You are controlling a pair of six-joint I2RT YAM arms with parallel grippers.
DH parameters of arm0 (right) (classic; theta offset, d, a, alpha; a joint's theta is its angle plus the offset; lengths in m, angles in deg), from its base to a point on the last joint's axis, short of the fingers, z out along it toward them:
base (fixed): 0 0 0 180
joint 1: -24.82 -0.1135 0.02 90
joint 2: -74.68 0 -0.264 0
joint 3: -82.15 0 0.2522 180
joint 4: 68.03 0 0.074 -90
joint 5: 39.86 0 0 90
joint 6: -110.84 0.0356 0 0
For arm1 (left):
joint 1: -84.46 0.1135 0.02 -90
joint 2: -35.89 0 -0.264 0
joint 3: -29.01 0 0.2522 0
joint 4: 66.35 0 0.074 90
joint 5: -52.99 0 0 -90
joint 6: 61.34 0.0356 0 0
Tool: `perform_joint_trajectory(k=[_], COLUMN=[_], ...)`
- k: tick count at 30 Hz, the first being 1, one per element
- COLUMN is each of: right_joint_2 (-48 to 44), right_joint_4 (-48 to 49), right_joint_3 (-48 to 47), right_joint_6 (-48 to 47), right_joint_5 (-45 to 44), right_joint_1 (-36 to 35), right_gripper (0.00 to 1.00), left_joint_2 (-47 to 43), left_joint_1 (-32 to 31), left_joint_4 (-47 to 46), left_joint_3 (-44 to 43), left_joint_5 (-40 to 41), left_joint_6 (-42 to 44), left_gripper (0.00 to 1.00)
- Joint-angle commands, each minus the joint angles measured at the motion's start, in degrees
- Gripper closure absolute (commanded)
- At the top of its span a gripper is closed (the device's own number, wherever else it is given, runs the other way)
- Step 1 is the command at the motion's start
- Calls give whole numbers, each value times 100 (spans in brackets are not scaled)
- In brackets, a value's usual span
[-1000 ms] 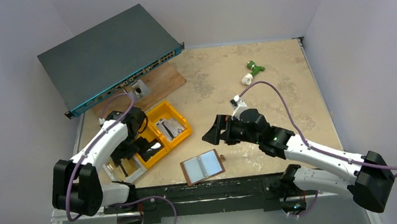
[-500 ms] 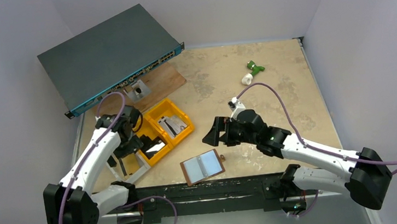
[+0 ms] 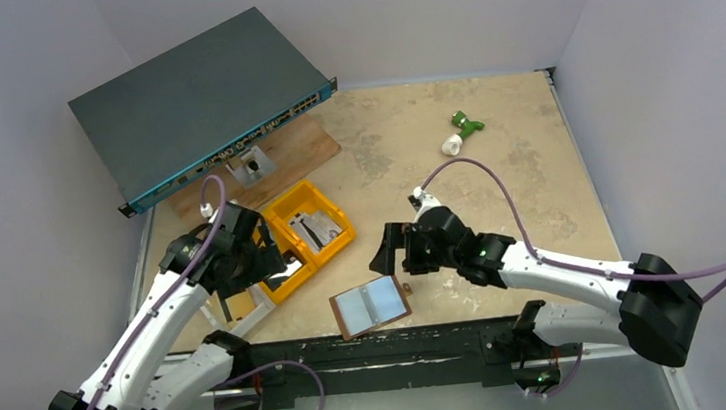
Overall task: Take the credit cards out of the card holder
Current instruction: Remove the credit card from the card holder.
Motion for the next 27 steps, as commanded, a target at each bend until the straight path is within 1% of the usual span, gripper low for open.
perform_joint_trajectory(k=[1,5,8,11,14,19,27], right_joint_2=[309,725,1091,1450,1770,2333,2807], right_joint_4=[-163,-357,-387,-654,-827,-1031,-1249], right_joint_3=[-349,-638,-823,-1108,-1321,-1633,-1906], right_joint_6=[134,398,537,643,765,838,725], right_joint_5=[-416,-892,-973,-1211,-1437,-1622,-1737], right_joint_1=[-461,-1037,-1245,-1471,-1704,-1938,-2005], right_gripper=[2,3,7,9,9,13,21], left_joint_2=[-330,-541,-721,-961,-1080,-986,-903], left_joint_1=[-292,-594,-689,-708,-703,-705,-709], left_joint_4=[-983,-1594,-1972,-2293,-2461,-2683,-2765], left_joint_3=[181,552,852,1102,1284,1492,1556], left_joint_5=[-1143,-1751,-2093,-2362,-2453,-2587,-2525], left_joint_6=[324,329,362,357,320,298,235], left_gripper=[10,9,9,9,9,9,9])
